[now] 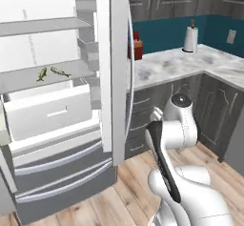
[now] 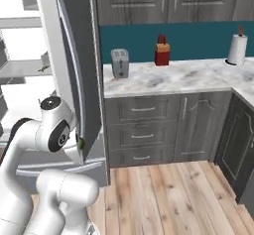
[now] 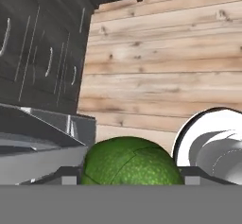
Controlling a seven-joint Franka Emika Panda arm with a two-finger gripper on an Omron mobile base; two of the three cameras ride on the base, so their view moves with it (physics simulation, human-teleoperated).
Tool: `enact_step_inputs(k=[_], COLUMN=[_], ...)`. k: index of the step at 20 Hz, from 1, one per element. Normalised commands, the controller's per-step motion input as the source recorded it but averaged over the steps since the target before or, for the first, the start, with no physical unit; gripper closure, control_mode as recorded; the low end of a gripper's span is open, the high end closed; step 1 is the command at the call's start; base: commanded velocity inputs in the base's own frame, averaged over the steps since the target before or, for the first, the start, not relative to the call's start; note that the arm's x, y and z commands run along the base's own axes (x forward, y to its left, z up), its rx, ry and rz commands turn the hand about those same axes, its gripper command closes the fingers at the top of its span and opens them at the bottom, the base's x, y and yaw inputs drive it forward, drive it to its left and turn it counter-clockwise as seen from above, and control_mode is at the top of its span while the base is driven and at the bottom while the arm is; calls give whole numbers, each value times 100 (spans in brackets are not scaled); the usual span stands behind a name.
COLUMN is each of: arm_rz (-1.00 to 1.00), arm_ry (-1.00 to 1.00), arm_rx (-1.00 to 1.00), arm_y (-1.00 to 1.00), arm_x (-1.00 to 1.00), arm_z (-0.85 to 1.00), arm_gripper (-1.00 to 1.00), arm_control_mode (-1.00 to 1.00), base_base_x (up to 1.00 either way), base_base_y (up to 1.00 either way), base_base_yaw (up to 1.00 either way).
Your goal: Gather the potato and avocado from the fridge and place them on a tray on the dining counter. Then gather the fishs from the fridge and place them on the other tray.
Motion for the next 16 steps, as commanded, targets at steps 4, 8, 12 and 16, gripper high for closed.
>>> enact_step_inputs(k=[4,8,12,16], arm_rz=[0,0,0,0], arm_ry=[0,0,0,0], arm_rx=[0,0,0,0], arm_y=[0,0,0,0], arm_x=[0,0,0,0], arm_z=[0,0,0,0], arm_gripper=[100,100,100,100], arm_control_mode=[100,100,100,100], base_base_x=[1,7,0,0], base_base_y=[-100,-100,-97,-99], base_base_yaw=[-50,-50,-51,-51])
